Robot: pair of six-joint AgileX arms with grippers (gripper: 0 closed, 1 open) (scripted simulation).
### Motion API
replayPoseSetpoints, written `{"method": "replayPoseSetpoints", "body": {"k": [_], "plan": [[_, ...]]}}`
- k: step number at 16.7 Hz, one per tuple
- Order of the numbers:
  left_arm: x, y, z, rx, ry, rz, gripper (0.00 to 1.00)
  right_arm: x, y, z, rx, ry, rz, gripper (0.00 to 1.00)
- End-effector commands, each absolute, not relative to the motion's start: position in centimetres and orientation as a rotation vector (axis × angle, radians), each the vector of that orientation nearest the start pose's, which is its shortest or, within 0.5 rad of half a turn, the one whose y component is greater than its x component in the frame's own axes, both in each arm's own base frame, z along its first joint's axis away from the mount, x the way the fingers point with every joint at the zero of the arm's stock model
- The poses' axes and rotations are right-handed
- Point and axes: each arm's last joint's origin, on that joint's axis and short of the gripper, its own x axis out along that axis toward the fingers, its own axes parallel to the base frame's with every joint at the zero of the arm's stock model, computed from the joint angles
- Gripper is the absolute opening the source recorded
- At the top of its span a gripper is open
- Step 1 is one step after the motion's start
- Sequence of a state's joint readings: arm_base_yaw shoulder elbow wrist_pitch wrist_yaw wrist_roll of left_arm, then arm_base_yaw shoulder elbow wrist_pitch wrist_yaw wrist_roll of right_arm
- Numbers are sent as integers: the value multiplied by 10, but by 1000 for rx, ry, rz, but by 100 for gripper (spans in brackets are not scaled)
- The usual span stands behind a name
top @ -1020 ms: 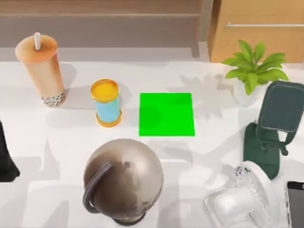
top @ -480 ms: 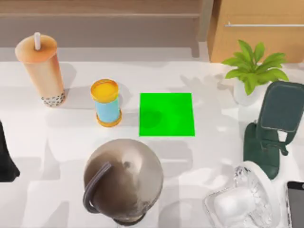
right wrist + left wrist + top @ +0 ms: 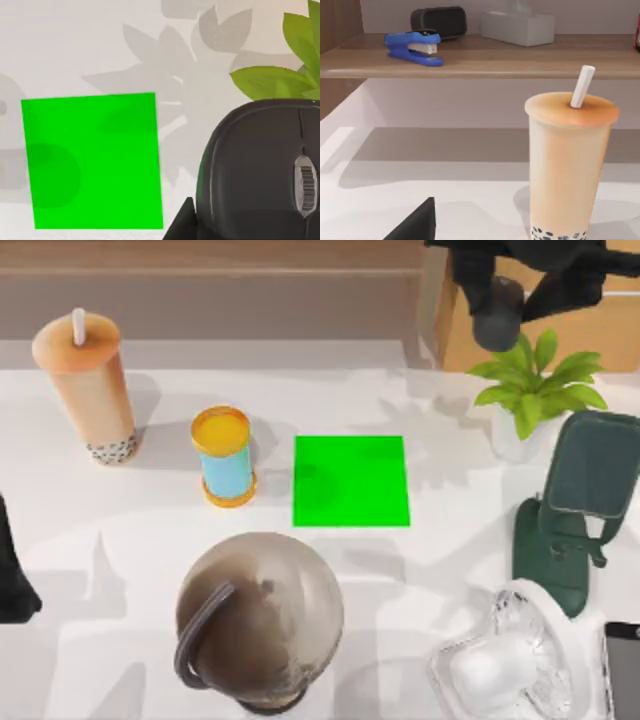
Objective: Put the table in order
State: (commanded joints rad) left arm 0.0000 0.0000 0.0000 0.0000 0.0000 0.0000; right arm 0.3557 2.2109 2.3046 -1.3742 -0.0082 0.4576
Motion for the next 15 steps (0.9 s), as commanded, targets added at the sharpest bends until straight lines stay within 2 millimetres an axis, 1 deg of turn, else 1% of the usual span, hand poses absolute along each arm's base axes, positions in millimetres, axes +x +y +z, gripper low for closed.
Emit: {"method": "replayPoseSetpoints", "body": {"k": [2, 4, 5, 7, 9, 11, 13, 15], "plan": [[106, -1, 160, 0, 0, 0, 100, 426, 204, 284, 132, 1325, 70, 0], [106, -1, 160, 0, 0, 0, 100, 429, 239, 260, 102, 1363, 89, 0], [106, -1, 160, 0, 0, 0, 100, 430, 254, 245, 86, 1388, 90, 0], [106, -1, 160, 0, 0, 0, 100, 431, 275, 211, 53, 1446, 75, 0], [106, -1, 160, 0, 0, 0, 100, 431, 288, 179, 23, 1502, 50, 0], [106, -1, 160, 0, 0, 0, 100, 430, 296, 156, 0, 1545, 27, 0], [106, -1, 160, 0, 0, 0, 100, 429, 299, 145, -11, 1564, 18, 0], [106, -1, 160, 0, 0, 0, 100, 429, 299, 145, -11, 1564, 18, 0]]}}
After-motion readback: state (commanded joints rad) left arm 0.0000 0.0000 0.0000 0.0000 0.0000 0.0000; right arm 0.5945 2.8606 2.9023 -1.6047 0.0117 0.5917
